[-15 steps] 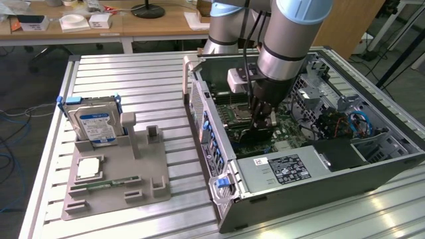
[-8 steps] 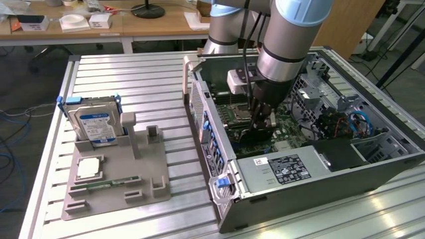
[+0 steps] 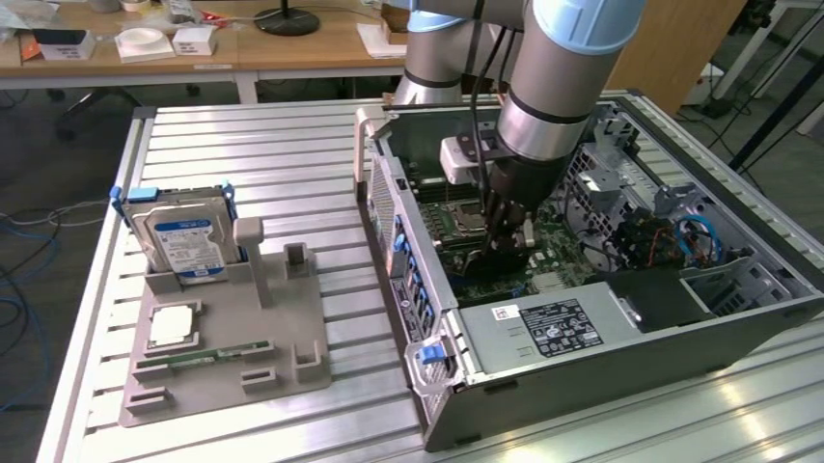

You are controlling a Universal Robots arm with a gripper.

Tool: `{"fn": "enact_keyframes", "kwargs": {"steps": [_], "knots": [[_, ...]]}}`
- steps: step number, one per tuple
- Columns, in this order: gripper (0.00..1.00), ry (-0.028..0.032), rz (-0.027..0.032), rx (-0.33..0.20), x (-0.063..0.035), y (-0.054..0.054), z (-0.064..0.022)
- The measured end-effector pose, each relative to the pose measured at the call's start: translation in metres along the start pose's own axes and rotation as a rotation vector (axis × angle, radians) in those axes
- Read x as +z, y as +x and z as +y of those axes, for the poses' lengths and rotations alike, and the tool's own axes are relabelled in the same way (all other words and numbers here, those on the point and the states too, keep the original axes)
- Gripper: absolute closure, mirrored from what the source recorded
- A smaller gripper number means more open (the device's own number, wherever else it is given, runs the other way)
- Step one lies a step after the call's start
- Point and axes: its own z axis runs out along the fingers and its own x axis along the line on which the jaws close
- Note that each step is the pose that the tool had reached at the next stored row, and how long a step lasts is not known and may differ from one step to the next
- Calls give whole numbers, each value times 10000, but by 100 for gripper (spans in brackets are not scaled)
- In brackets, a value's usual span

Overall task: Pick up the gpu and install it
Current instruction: 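Press down on the gpu until it lock into place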

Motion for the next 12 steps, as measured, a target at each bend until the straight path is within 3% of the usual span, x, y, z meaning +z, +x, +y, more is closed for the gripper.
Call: {"fn": "enact_keyframes", "kwargs": {"steps": [12], "knots": [[89, 3, -8, 1, 4, 0, 6]]}}
